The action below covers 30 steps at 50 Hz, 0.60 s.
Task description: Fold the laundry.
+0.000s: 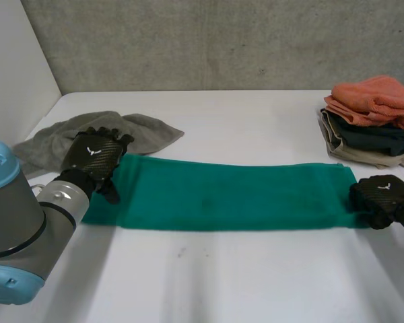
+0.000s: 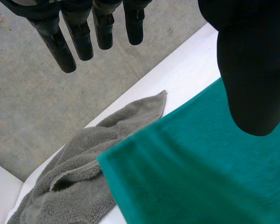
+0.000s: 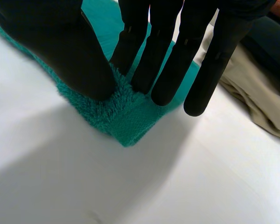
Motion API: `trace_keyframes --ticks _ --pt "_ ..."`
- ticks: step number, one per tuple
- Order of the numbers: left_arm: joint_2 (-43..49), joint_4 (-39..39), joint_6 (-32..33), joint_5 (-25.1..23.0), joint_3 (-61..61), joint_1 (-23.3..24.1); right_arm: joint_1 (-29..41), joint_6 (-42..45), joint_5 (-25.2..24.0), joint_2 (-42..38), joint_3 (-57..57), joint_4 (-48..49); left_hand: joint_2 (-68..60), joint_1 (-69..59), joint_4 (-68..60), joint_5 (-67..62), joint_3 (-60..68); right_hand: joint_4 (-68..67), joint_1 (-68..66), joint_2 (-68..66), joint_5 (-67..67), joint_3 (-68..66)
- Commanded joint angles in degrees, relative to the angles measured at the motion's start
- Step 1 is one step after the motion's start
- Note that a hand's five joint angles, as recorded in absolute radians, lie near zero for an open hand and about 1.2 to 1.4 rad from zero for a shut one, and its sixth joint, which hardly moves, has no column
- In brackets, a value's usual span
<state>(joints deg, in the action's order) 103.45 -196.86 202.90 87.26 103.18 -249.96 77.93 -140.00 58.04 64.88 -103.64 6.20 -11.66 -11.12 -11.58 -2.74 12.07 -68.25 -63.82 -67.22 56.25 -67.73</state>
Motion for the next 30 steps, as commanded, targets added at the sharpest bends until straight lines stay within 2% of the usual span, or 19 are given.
trace_keyframes --ticks 1,7,10,14,16,17,19,20,25,27,28,30 --pt "-0.09 -0.01 0.04 0.01 -0.17 0.0 -0.5 0.34 5.24 2.0 -0.42 4.43 1.66 1.12 1.58 2.74 -2.07 -11.75 -16.18 -12.78 13.75 -12.27" --pt "-0.97 -0.01 0.04 0.1 -0.17 0.0 -3.21 6.13 7.61 5.43 0.54 3.9 1.66 1.12 1.58 2.74 -2.07 -11.75 -16.18 -12.78 13.75 -12.27" --pt "-1.67 0.16 -0.04 0.19 0.0 0.0 -5.77 11.93 11.12 6.92 1.07 3.9 1.66 1.12 1.58 2.74 -2.07 -11.75 -16.18 -12.78 13.75 -12.27" --pt "-2.72 0.16 -0.04 0.1 0.79 0.0 -3.76 15.28 13.24 8.59 1.69 3.9 1.66 1.12 1.58 2.74 -2.07 -11.75 -16.18 -12.78 13.75 -12.27" --pt "-3.34 0.16 0.04 0.1 0.88 -0.09 0.27 15.28 13.07 9.82 1.95 4.08 1.66 1.12 1.58 2.74 -2.07 -11.75 -16.18 -12.78 13.75 -12.27" --pt "-3.86 0.16 -0.04 0.1 0.97 -0.26 6.04 15.28 12.81 10.96 2.56 4.78 1.66 1.12 1.58 2.74 -2.07 -11.75 -16.18 -12.78 13.75 -12.27" --pt "-4.48 0.16 -0.04 0.27 0.97 -0.44 11.6 15.19 12.37 11.49 3.27 5.57 1.66 1.12 1.58 2.74 -2.07 -11.75 -16.18 -12.78 13.75 -12.27" --pt "-4.83 0.16 -0.04 0.36 0.97 -0.52 16.76 15.19 12.02 11.67 3.96 7.14 1.66 1.12 1.58 2.74 -2.07 -11.75 -16.18 -12.78 13.75 -12.27" --pt "-7.91 0.16 -0.04 0.63 1.06 -1.84 31.03 15.37 10.7 11.15 6.16 13.74 1.66 1.12 1.58 2.74 -2.07 -11.75 -16.18 -12.78 13.75 -12.27" --pt "-8.61 0.25 -0.04 0.71 1.06 -2.19 35.69 15.54 10.08 9.31 7.66 15.93 1.66 1.12 1.58 2.74 -2.07 -11.75 -16.18 -12.78 13.75 -12.27" --pt "-8.96 0.42 -0.04 0.8 1.14 -2.46 40.32 15.54 9.21 5.91 9.49 17.77 1.66 1.12 1.58 2.74 -2.07 -11.75 -16.18 -12.78 13.75 -12.27" --pt "-10.11 0.6 -0.04 0.89 1.67 -3.33 44.74 15.63 8.5 2.11 11.87 18.49 1.66 1.12 1.58 2.74 -2.07 -11.75 -16.18 -12.78 13.75 -12.27"
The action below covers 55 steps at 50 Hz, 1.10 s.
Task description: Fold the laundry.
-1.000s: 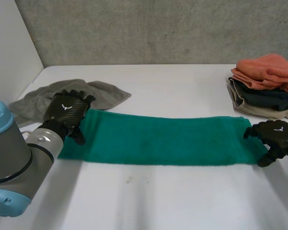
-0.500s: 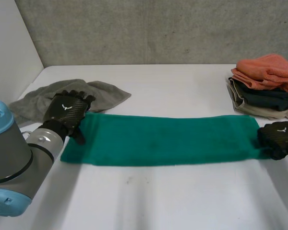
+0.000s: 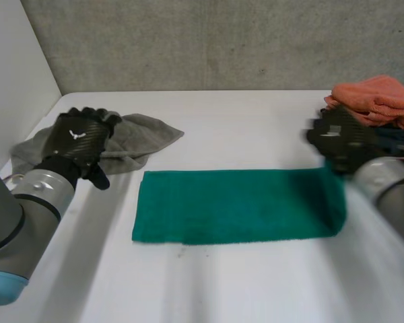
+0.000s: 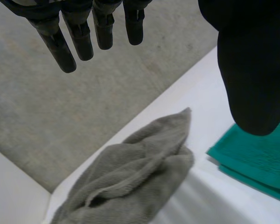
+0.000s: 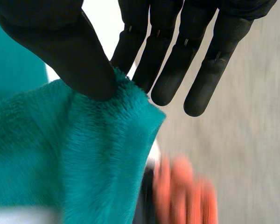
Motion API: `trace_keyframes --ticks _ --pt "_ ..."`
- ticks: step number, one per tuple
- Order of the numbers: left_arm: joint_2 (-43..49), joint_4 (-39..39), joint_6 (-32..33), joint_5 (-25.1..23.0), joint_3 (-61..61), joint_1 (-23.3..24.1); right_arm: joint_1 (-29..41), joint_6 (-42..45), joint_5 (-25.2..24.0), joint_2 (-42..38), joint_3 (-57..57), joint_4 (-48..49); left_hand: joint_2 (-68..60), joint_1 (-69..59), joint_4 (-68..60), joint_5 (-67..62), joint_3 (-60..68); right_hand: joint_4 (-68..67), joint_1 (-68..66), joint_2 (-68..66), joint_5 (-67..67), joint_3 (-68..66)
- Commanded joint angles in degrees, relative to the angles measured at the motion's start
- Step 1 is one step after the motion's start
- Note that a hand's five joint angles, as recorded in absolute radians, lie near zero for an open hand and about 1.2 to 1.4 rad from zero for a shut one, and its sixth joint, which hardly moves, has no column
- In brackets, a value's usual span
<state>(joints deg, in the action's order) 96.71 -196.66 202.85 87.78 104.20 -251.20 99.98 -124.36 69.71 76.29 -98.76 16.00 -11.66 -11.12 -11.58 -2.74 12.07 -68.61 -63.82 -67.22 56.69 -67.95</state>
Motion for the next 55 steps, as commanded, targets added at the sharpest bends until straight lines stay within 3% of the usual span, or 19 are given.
trace_keyframes --ticks 1,6,13,14,17,18,21,26,31,37,41,46,55 --pt "-3.72 0.48 0.0 0.29 1.0 -2.53 24.98 0.08 -3.44 -11.05 8.22 8.96 1.66 1.12 1.58 2.74 -2.07 -11.39 -16.18 -12.78 13.31 -12.05" --pt "-5.22 0.4 -0.08 0.11 2.84 -4.47 35.53 0.61 -6.07 -20.8 15.07 8.79 1.66 1.12 1.58 2.74 -2.07 -11.39 -16.18 -12.78 13.31 -12.05" --pt "-5.04 0.22 -0.08 -0.15 4.43 -4.73 38.01 0.7 -6.87 -28.12 18.34 8.96 1.66 1.12 1.58 2.74 -2.07 -11.39 -16.18 -12.78 13.31 -12.05" --pt "-4.96 0.13 -0.08 -0.24 4.52 -4.65 38.1 0.43 -6.09 -28.21 18.69 8.97 1.66 1.12 1.58 2.74 -2.07 -0.79 -5.58 -2.19 2.71 -1.45" --pt "-4.78 -0.13 -0.08 -0.33 4.34 -4.21 37.57 -0.44 -5.11 -27.51 18.08 8.79 1.66 1.12 1.58 2.74 -2.07 55.64 50.86 54.25 -53.73 54.99" --pt "-4.6 -0.22 -0.08 -0.33 3.91 -4.03 37.48 -1.4 -3.89 -26.9 17.29 8.79 1.66 1.12 1.58 2.74 -2.07 58.61 53.82 57.22 -56.69 57.95" --pt "-4.34 -0.31 -0.08 -0.33 3.38 -3.68 37.14 -5.18 -0.9 -24.35 15.18 8.53 1.66 1.12 1.58 2.74 -2.07 58.61 53.82 57.22 -56.69 57.95" --pt "-2.59 -0.39 -0.17 -0.42 0.31 -0.18 28.64 -23.24 6.56 -11.8 10.18 4.68 1.66 1.12 1.58 2.74 -2.07 58.61 53.82 57.22 -56.69 57.95" --pt "1.89 -0.66 -0.17 -0.42 -2.68 7.38 22.64 -34.27 6.4 -9.93 6.83 -2.54 1.66 1.12 1.58 2.74 -2.07 58.61 53.82 57.22 -56.69 57.95" --pt "12.68 -1.89 -0.7 -0.42 -8.3 17.74 18.86 -33.59 6.49 -9.23 1.48 -3.87 1.27 0.74 1.2 2.36 -1.69 58.61 53.82 57.22 -56.69 57.95" --pt "19.45 -2.06 -0.61 -0.07 -12.52 21.1 18.41 -30.26 7.01 -9.4 -0.64 -2.46 0.94 0.4 0.86 2.02 -1.35 58.61 53.82 57.22 -56.69 57.95" --pt "26.59 -1.71 -0.44 0.46 -17.1 22.07 18.85 -28.13 7.37 -10.1 -1.0 -2.11 0.77 0.23 0.69 1.86 -1.19 48.28 43.5 46.89 -46.37 47.63" --pt "31.25 -2.15 0.09 1.42 -20.0 21.46 19.29 -27.52 8.25 -12.74 -1.35 1.49 -1.75 -2.29 -1.83 -0.66 1.33 28.94 24.15 27.54 -27.02 28.28"
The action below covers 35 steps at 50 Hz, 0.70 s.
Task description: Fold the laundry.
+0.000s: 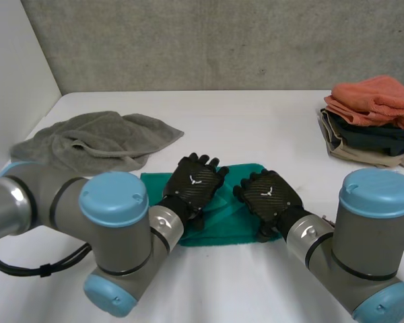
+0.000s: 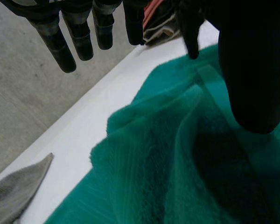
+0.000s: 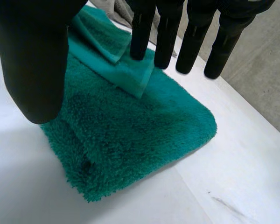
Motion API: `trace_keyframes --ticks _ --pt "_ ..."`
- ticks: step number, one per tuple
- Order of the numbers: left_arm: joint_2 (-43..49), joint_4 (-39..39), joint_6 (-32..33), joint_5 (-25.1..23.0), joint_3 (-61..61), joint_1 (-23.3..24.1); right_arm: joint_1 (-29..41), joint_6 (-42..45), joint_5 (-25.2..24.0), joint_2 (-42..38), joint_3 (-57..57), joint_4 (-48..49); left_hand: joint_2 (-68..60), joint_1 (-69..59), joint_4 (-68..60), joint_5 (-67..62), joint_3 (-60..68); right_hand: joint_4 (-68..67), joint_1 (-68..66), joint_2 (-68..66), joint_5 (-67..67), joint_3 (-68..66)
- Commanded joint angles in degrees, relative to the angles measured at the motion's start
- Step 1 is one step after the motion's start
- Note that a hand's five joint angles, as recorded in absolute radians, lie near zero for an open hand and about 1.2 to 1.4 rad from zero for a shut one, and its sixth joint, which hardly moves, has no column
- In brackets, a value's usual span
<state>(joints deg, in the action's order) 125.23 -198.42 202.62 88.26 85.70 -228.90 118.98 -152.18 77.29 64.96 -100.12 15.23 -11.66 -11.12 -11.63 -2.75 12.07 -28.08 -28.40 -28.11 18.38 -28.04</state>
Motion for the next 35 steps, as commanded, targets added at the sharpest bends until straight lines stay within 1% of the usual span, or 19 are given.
trace_keyframes --ticks 1,5,6,9,10,12,13,14,17,20,24,25,28,29,33,35 --pt "3.09 -0.47 0.32 1.82 -1.67 -1.02 0.29 0.74 0.67 -1.41 -0.16 2.61 -1.76 -2.29 -1.78 -0.66 1.34 -14.93 -14.62 -14.91 14.64 -14.98" --pt "3.18 -2.05 0.49 9.2 -3.08 -4.18 0.2 2.4 0.58 -1.41 -0.25 2.79 -1.76 -2.29 -1.78 -0.66 1.34 -22.52 -22.2 -22.49 22.23 -22.56" --pt "3.09 -3.1 0.67 12.26 -3.51 -5.58 0.29 2.76 0.58 -1.5 -0.25 2.79 -1.92 -2.45 -1.95 -0.83 1.51 -23.7 -23.39 -23.68 23.41 -23.74" --pt "3.09 -5.04 1.72 15.8 -4.83 -8.13 0.29 3.46 0.58 -1.67 -0.25 2.79 -2.43 -2.96 -2.45 -1.33 2.01 -27.07 -26.76 -27.05 26.78 -27.11" --pt "3.27 -5.74 2.86 16.94 -5.79 -9.97 0.29 3.55 0.58 -1.76 -0.25 2.88 -2.76 -3.29 -2.79 -1.67 2.34 -27.08 -26.76 -27.06 26.79 -27.12" --pt "3.44 -5.66 4.7 17.04 -5.98 -11.65 0.29 3.64 0.58 -1.76 -0.25 2.88 -2.76 -3.3 -2.79 -1.67 2.35 -27.08 -26.76 -27.06 26.79 -27.12" --pt "3.53 -5.66 6.71 16.78 -5.72 -12.88 0.29 3.82 0.75 -1.85 -0.25 2.97 -2.6 -3.13 -2.63 -1.51 2.18 -27.08 -26.76 -27.06 26.79 -27.12" --pt "3.62 -5.66 7.69 16.69 -5.54 -13.15 0.29 3.82 0.76 -1.85 -0.25 2.97 -2.43 -2.96 -2.46 -1.34 2.01 -27.08 -26.76 -27.06 26.79 -27.12" --pt "2.75 -5.57 9.98 16.51 -4.32 -13.07 0.29 3.9 1.37 -1.76 -0.25 2.97 -1.59 -2.12 -1.62 -0.5 1.17 -27.08 -26.76 -27.06 26.79 -27.12" --pt "1.52 -5.66 9.55 15.55 -3.26 -12.1 0.29 3.99 1.81 -1.76 -0.25 2.88 -0.75 -1.28 -0.78 0.34 0.33 -27.08 -26.76 -27.06 26.79 -27.12" --pt "-2.79 -5.57 7.62 12.21 -1.32 -8.41 0.12 4.34 1.9 -1.67 -0.25 2.88 -0.07 -0.6 -0.1 1.02 -0.34 -27.08 -26.76 -27.06 26.79 -27.12" --pt "-3.84 -5.57 6.57 10.98 -0.45 -6.58 0.03 4.35 1.9 -1.67 -0.34 2.88 -0.07 -0.6 -0.1 1.02 -0.34 -27.08 -26.76 -27.06 26.79 -27.12" --pt "-4.81 -5.48 4.81 9.05 0.61 -4.11 0.03 4.35 1.9 -1.59 -0.34 2.79 -0.07 -0.6 -0.1 1.02 -0.34 -27.08 -26.76 -27.06 26.79 -27.12" --pt "-4.9 -5.39 3.67 7.99 0.79 -2.36 0.03 4.35 1.99 -1.59 -0.43 2.79 -0.24 -0.77 -0.27 0.85 -0.18 -27.08 -26.76 -27.06 26.79 -27.12" --pt "-4.56 -4.26 0.94 6.49 0.35 1.43 0.29 4.52 1.99 -1.5 -0.69 2.88 -0.07 -0.6 -0.1 1.02 -0.34 -27.08 -26.76 -27.06 26.79 -27.12" --pt "-3.68 -3.9 0.23 6.23 -0.09 2.05 0.38 4.52 1.99 -1.5 -0.69 2.88 -0.07 -0.6 -0.1 1.02 -0.34 -27.08 -26.76 -27.06 26.79 -27.12"
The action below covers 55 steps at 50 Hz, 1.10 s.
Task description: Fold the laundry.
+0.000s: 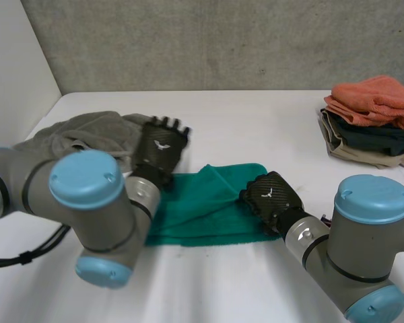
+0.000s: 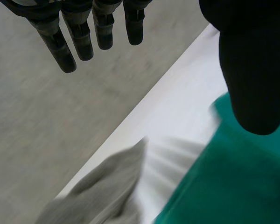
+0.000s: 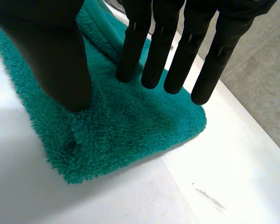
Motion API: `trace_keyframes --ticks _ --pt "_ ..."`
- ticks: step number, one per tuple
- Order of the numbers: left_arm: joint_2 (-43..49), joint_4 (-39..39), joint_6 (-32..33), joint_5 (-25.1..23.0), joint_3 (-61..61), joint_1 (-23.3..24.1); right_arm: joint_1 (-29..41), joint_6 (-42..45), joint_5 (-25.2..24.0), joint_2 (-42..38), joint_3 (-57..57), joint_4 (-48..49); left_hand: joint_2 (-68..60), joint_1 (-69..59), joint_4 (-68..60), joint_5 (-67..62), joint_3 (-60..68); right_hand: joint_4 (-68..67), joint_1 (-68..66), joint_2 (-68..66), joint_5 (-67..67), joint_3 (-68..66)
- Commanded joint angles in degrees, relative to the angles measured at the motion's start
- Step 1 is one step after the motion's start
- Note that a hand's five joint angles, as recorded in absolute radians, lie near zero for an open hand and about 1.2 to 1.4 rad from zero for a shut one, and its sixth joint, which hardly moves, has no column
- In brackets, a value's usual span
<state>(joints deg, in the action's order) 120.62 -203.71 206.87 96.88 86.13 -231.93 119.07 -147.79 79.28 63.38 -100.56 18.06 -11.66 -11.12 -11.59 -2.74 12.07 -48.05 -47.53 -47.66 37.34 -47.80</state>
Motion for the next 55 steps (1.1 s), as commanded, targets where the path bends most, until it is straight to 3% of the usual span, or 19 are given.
trace_keyframes --ticks 1,8,12,16,18,24,31,43,46,50,55 --pt "1.8 1.65 -4.45 -2.49 -0.96 5.26 0.29 0.14 0.17 -0.01 -0.34 0.04 -0.07 -0.61 -0.14 1.01 -0.34 -7.12 -7.64 -7.51 7.83 -7.36" --pt "9.89 2.0 -4.28 -2.22 -5.79 4.91 0.55 0.66 1.67 -0.19 -0.34 0.04 -1.25 -1.78 -1.31 -0.16 0.83 -9.29 -9.81 -9.68 10.0 -9.54" --pt "11.74 1.92 -4.28 -1.0 -8.26 2.63 0.64 2.07 2.11 -0.19 -0.43 0.04 -4.77 -5.3 -4.83 -3.68 4.35 -19.69 -20.21 -20.08 20.4 -19.94" --pt "11.74 1.48 -4.1 4.53 -8.87 -1.59 0.38 2.86 2.9 -0.1 -0.43 0.04 -9.66 -10.2 -9.73 -8.57 9.24 -31.91 -32.44 -32.3 32.63 -32.16" --pt "11.48 1.3 -3.58 8.92 -9.22 -4.22 0.38 3.12 3.25 -0.1 -0.43 0.04 -9.66 -10.2 -9.73 -8.57 9.24 -31.95 -32.47 -32.34 32.66 -32.2" --pt "10.6 1.83 0.73 12.1 -7.56 -7.48 0.12 4.09 4.39 0.34 -0.61 -0.22 -8.99 -9.53 -9.05 -7.9 8.57 -31.95 -32.47 -32.34 32.66 -32.2" --pt "3.4 1.92 1.88 11.93 0.0 -7.66 -0.5 7.6 6.59 1.13 -2.1 -1.19 -5.46 -6.0 -5.53 -4.38 5.05 -31.95 -32.47 -32.34 32.66 -32.2" --pt "-13.83 1.74 1.7 10.34 12.48 -8.01 -4.02 25.88 12.74 5.44 -2.9 -3.48 -0.58 -1.11 -0.64 0.51 0.16 -31.95 -32.47 -32.34 32.66 -32.2" --pt "-16.64 1.83 1.61 9.73 13.71 -8.19 -1.65 28.87 11.87 6.4 0.09 -1.99 -0.41 -0.95 -0.47 0.68 -0.01 -31.95 -32.47 -32.34 32.66 -32.2" --pt "-18.41 1.83 1.61 9.64 14.59 -9.24 7.3 29.93 9.41 6.14 4.4 1.26 -0.41 -0.95 -0.47 0.68 -0.01 -31.95 -32.47 -32.34 32.66 -32.2" --pt "-19.02 1.83 1.61 9.64 15.47 -9.59 17.67 30.89 -0.84 -1.56 7.04 8.99 -0.24 -0.78 -0.31 0.85 -0.17 -31.95 -32.47 -32.34 32.66 -32.2"
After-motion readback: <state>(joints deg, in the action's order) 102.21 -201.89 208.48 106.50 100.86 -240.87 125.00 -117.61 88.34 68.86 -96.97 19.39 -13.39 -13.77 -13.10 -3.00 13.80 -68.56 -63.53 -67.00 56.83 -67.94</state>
